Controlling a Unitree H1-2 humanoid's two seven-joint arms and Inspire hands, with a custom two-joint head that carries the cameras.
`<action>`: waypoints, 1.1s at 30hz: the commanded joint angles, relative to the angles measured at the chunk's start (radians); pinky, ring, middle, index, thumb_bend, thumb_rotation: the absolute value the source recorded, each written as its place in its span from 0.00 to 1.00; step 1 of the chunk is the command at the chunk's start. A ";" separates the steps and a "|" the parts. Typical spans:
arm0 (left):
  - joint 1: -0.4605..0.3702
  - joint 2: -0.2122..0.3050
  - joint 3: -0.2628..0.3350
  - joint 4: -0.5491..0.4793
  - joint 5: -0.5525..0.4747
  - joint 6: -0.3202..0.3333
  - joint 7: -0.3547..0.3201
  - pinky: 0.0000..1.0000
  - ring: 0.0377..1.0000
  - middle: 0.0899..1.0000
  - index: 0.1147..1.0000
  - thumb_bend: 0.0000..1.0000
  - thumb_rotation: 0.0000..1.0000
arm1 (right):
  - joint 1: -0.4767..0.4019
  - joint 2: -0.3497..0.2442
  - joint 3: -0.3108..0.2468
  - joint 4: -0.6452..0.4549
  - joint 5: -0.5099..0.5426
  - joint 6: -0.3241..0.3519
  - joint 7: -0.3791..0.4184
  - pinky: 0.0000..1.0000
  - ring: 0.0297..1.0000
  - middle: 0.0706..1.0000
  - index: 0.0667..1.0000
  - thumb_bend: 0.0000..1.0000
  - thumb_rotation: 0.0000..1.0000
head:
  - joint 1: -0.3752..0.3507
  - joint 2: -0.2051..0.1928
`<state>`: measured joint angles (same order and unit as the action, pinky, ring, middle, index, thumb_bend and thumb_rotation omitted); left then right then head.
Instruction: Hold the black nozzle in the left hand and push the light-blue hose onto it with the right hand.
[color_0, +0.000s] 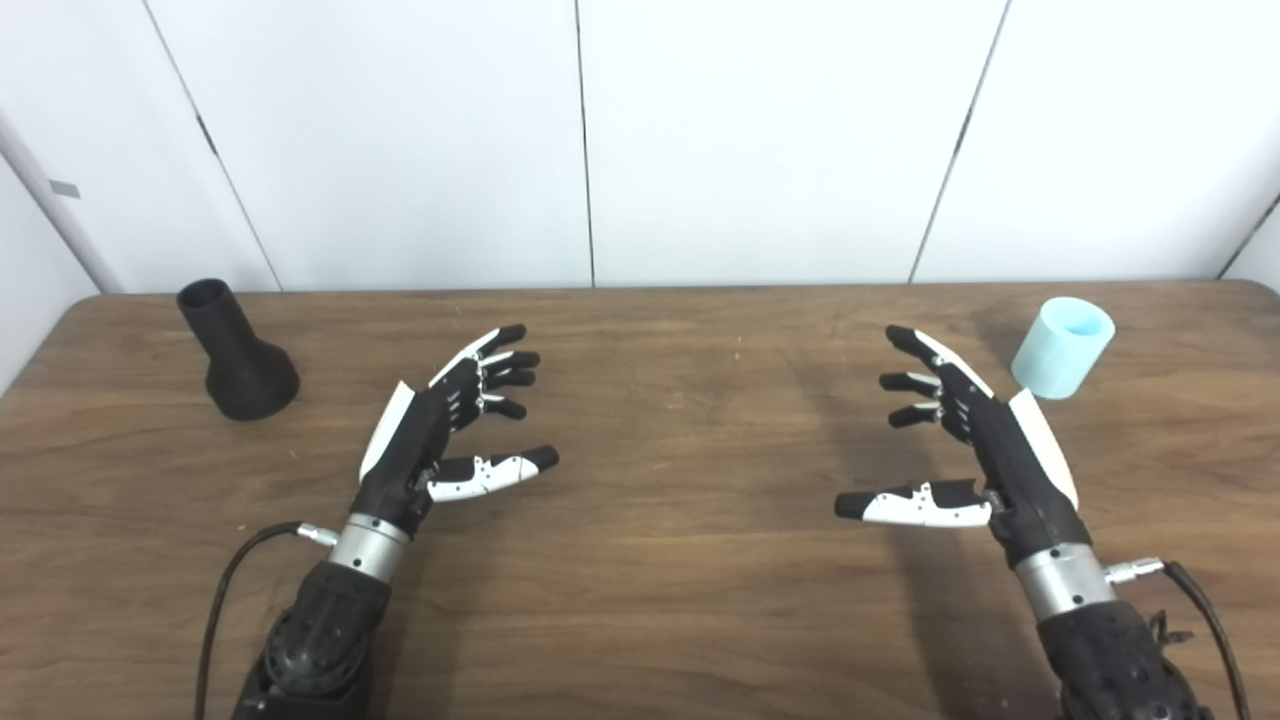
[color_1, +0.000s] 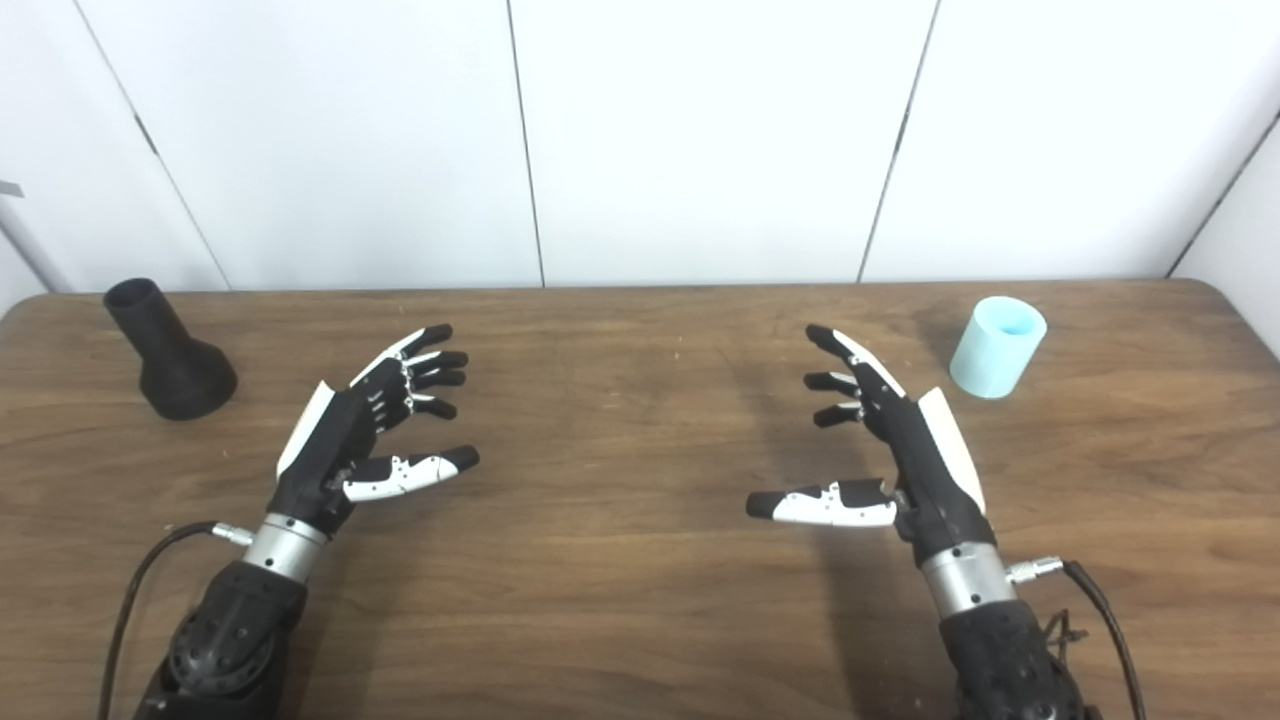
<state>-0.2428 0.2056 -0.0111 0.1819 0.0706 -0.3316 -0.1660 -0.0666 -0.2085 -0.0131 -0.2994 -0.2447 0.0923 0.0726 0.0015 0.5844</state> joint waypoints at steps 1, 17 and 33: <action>-0.010 0.008 0.001 -0.015 -0.006 -0.015 0.006 0.61 0.76 0.77 0.79 0.72 0.08 | -0.019 -0.008 -0.001 -0.024 0.005 -0.018 -0.003 0.64 0.78 0.90 0.88 0.85 0.14 | -0.001 0.003; -0.011 -0.014 -0.009 -0.004 0.030 -0.012 0.031 0.61 0.76 0.77 0.79 0.72 0.07 | -0.014 -0.020 -0.012 -0.001 0.007 -0.045 -0.003 0.63 0.77 0.90 0.87 0.84 0.09 | 0.168 -0.051; -0.022 -0.093 -0.060 0.081 0.152 -0.047 0.144 0.55 0.72 0.76 0.78 0.73 0.10 | 0.002 -0.044 -0.044 0.065 0.129 -0.119 0.019 0.66 0.81 0.94 0.92 0.77 0.00 | 0.424 -0.224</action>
<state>-0.2928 0.1340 -0.0629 0.2333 0.2042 -0.3383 -0.0510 -0.0416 -0.2343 -0.0453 -0.2178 -0.1312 0.0229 0.0922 0.4218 0.3667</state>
